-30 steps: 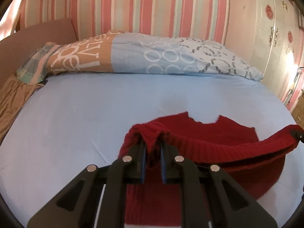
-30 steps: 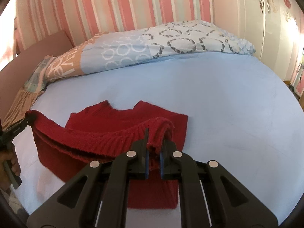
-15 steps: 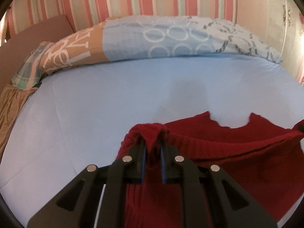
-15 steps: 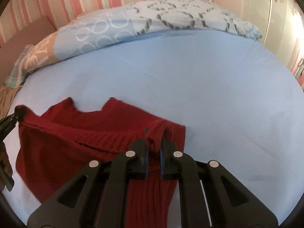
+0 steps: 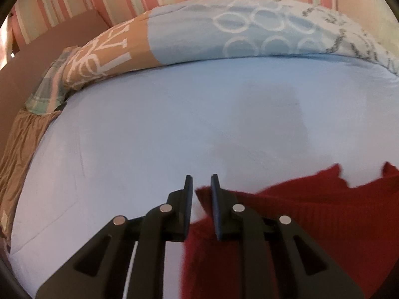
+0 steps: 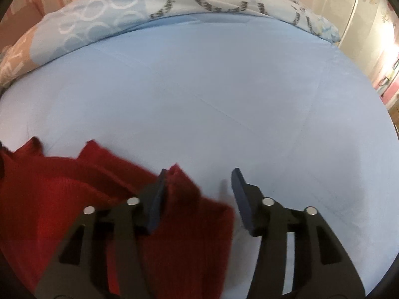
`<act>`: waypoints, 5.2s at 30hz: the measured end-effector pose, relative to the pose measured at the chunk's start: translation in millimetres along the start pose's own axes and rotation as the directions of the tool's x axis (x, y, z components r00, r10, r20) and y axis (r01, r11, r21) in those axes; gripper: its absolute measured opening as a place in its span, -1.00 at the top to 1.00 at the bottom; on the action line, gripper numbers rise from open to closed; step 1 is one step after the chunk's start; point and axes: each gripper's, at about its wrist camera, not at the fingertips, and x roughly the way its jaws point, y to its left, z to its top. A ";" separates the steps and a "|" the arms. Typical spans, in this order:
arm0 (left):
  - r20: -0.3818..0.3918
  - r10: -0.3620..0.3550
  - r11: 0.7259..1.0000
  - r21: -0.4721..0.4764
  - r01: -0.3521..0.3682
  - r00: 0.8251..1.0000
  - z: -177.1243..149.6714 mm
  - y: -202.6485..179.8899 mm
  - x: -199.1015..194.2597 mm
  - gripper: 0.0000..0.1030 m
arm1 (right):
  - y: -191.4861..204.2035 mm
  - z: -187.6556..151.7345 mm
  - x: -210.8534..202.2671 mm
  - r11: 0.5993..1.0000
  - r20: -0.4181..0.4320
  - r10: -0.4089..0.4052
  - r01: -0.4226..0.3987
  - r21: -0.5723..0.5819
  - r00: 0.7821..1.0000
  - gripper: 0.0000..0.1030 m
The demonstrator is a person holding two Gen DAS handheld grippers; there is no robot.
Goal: Fold small clothes
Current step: 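Lay the hem on the collar, open both grippers and withdraw, then move the right gripper to the folded sweater's edge and close on it, then lift the edge with the right gripper and fold it across the sweater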
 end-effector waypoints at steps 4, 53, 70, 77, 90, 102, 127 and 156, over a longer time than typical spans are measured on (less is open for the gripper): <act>0.012 -0.073 0.997 -0.017 0.073 0.997 -1.3 21.1 -15.6 0.69 | -5.5 3.0 -34.5 0.997 0.094 0.075 -0.074 -0.020 0.993 -0.29; 0.137 -0.280 0.947 0.205 0.249 0.950 -52.8 -23.8 -97.2 0.74 | 87.3 -46.2 -100.7 0.940 0.126 0.277 -0.242 -0.240 0.953 -0.22; 0.046 -0.135 0.985 0.112 0.129 0.990 -78.6 -23.5 -70.6 0.70 | 62.9 -81.5 -69.7 0.987 0.060 0.057 -0.047 -0.155 0.997 -0.55; 0.057 -0.157 0.988 0.007 0.157 0.986 -120.7 61.6 -99.0 0.42 | 0.0 -124.0 -95.7 0.983 0.030 0.184 -0.183 -0.007 0.983 -0.62; 0.032 -0.250 0.966 -0.064 0.251 0.968 -202.0 87.7 -134.1 0.42 | -17.7 -185.4 -133.2 0.957 0.090 0.269 -0.277 0.089 0.959 -0.61; 0.169 -0.299 0.952 -0.012 0.305 0.939 -161.1 69.5 -189.1 0.42 | -24.0 -166.3 -142.9 0.961 0.130 0.259 -0.269 0.068 0.957 -0.61; 0.059 -0.298 0.953 0.070 0.294 0.953 -169.9 -91.7 -122.9 0.35 | -46.0 -128.8 -49.2 0.895 0.088 0.422 -0.430 0.121 0.902 -0.56; 0.075 -0.327 0.941 -0.067 0.332 0.942 -149.2 -30.6 -142.6 0.30 | 7.3 -91.3 -140.1 0.899 0.181 0.418 -0.434 0.062 0.890 0.65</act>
